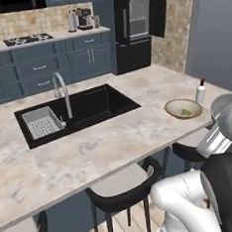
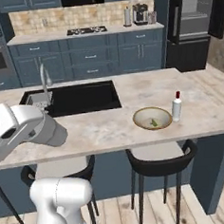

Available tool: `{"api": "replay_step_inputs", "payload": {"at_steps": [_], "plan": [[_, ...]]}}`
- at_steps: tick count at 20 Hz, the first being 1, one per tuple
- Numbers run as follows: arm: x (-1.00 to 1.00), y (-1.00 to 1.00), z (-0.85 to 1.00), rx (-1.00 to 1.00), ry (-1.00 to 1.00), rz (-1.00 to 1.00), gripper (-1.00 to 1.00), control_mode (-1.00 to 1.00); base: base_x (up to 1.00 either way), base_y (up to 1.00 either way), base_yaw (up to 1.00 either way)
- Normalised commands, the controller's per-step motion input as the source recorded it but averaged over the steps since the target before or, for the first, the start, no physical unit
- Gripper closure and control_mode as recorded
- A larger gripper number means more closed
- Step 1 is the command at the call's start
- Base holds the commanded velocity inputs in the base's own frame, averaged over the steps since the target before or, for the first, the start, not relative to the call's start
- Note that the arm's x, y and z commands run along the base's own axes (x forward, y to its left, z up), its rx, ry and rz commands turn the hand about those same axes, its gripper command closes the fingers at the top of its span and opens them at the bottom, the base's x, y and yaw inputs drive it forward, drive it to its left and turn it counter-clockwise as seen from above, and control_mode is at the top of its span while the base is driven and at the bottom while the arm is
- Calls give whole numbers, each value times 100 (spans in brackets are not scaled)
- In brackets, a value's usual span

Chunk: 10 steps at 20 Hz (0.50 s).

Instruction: There is a bowl on the dining counter. Grab a lemon wedge from the fridge and place it in the bowl. Then get the liquor bottle and glass cup from the cabinet and place them next to the bowl.

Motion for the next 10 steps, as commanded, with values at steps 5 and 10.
{"api": "replay_step_inputs", "payload": {"at_steps": [5, 10], "plan": [[0, 0, 0, 0, 0, 0, 100, 100, 84, -58, 35], [0, 0, 0, 0, 0, 0, 100, 100, 73, -59, 34]]}}
